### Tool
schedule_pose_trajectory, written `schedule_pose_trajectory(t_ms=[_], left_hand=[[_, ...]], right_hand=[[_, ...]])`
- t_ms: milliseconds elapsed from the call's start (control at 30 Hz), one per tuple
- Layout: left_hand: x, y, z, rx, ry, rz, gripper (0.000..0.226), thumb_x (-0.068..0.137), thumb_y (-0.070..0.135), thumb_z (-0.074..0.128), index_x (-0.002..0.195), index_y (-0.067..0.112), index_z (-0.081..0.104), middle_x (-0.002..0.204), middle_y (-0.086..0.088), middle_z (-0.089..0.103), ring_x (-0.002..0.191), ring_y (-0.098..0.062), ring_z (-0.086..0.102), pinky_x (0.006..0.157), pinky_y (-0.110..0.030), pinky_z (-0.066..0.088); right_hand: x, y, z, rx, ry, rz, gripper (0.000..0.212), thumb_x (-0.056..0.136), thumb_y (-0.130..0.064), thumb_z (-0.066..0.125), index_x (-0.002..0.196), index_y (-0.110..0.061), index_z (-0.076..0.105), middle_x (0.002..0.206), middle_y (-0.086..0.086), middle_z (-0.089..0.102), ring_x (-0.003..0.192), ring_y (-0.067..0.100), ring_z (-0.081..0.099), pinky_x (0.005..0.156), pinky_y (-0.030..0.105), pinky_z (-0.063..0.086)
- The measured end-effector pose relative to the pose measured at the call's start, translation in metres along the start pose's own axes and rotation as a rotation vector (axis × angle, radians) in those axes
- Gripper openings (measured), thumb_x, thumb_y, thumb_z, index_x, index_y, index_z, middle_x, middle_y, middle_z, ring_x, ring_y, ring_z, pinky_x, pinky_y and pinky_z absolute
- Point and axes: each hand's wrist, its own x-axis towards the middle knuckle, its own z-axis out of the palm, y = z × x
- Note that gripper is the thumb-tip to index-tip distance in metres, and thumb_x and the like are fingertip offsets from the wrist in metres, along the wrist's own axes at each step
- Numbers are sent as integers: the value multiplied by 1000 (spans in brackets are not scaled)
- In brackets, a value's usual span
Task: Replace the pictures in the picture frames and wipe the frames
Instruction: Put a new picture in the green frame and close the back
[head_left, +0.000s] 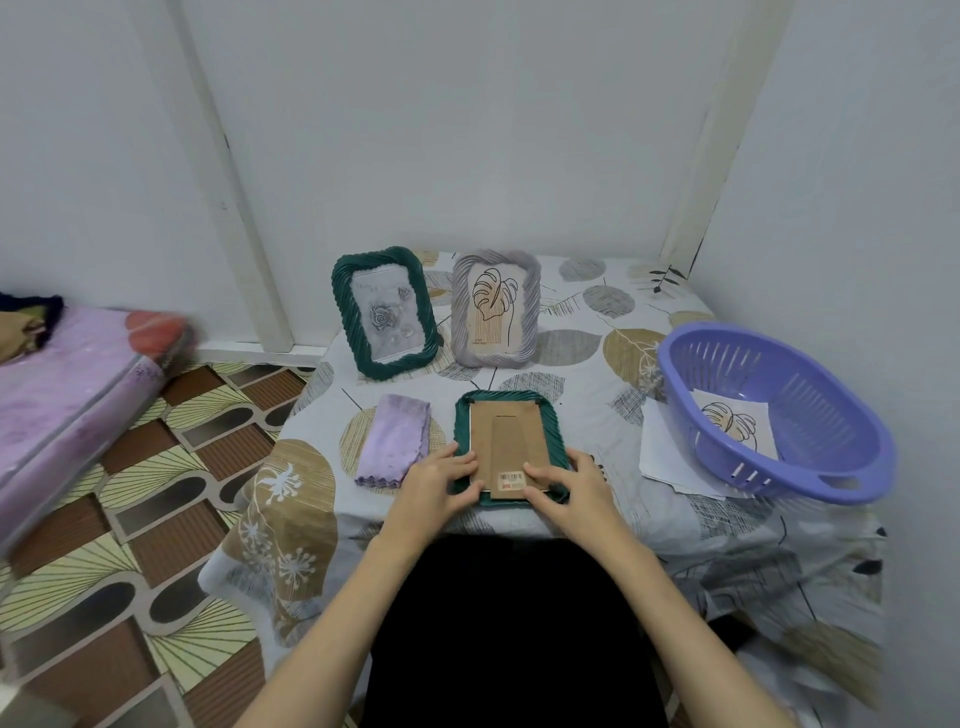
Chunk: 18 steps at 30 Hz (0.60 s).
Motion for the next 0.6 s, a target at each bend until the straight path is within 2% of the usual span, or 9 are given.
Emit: schedule_pose_trajectory(t_ms=[167, 233, 333, 400, 433, 467, 500, 533, 600], left_hand=[[1, 5, 0, -33, 6, -45, 33, 81, 17, 67, 111, 2, 66, 121, -9, 64, 125, -19, 50, 106, -19, 31], [3, 11, -1, -62, 29, -131, 33, 83, 15, 64, 113, 1, 63, 124, -10, 58, 121, -19, 50, 106, -21, 32], [12, 18, 1, -194, -21, -339, 47, 89, 22, 56, 131, 4, 46, 136, -10, 47, 127, -23, 43, 108, -30, 30], [19, 27, -2, -471, -45, -513, 51, 88, 33, 55, 130, 5, 46, 132, -10, 50, 122, -24, 48, 103, -35, 38], [23, 32, -7, -673, -11, -614, 46, 85, 39, 56, 118, 7, 52, 120, -10, 56, 108, -24, 55, 92, -34, 44], [26, 36, -14, -868, 31, -706, 39, 84, 44, 55, 104, 10, 55, 105, -10, 60, 90, -23, 57, 76, -32, 45], [29, 39, -20, -1030, 58, -782, 34, 87, 44, 51, 98, 11, 53, 94, -9, 60, 77, -21, 55, 65, -30, 42], [31, 39, -25, -1163, 61, -835, 33, 93, 43, 45, 102, 11, 49, 90, -8, 59, 74, -21, 54, 63, -31, 41], [34, 34, -29, -1346, 55, -863, 39, 96, 43, 36, 116, 10, 42, 99, -10, 57, 82, -26, 57, 72, -38, 46]], right_hand=[[-1, -2, -2, 2, -3, 7, 33, 81, -33, 68, 113, -29, 65, 142, 14, 36, 133, 28, 33, 111, 39, 29], [0, -3, -3, 10, -23, 21, 34, 81, -32, 67, 115, -29, 64, 142, 13, 34, 134, 27, 31, 112, 38, 27], [1, -2, -3, 0, -46, 14, 37, 82, -35, 65, 119, -29, 61, 143, 14, 31, 135, 28, 28, 113, 39, 25], [-1, -3, -3, -43, -34, -4, 47, 77, -51, 64, 119, -32, 60, 145, 15, 28, 136, 28, 25, 113, 39, 25], [-1, -5, -3, -115, -25, -23, 60, 70, -65, 59, 121, -35, 58, 147, 14, 25, 136, 28, 23, 112, 39, 25], [-1, -9, -2, -223, -6, -57, 75, 61, -77, 50, 125, -37, 53, 149, 12, 22, 136, 28, 22, 112, 41, 25], [-2, -13, -1, -333, 26, -110, 87, 55, -82, 42, 130, -39, 46, 150, 9, 22, 135, 29, 24, 110, 42, 26], [-1, -17, 1, -407, 59, -177, 93, 53, -83, 39, 135, -39, 39, 149, 7, 27, 131, 28, 31, 106, 43, 30], [1, -27, 5, -460, 133, -327, 86, 62, -73, 43, 139, -38, 32, 134, 3, 49, 112, 27, 51, 89, 40, 44]])
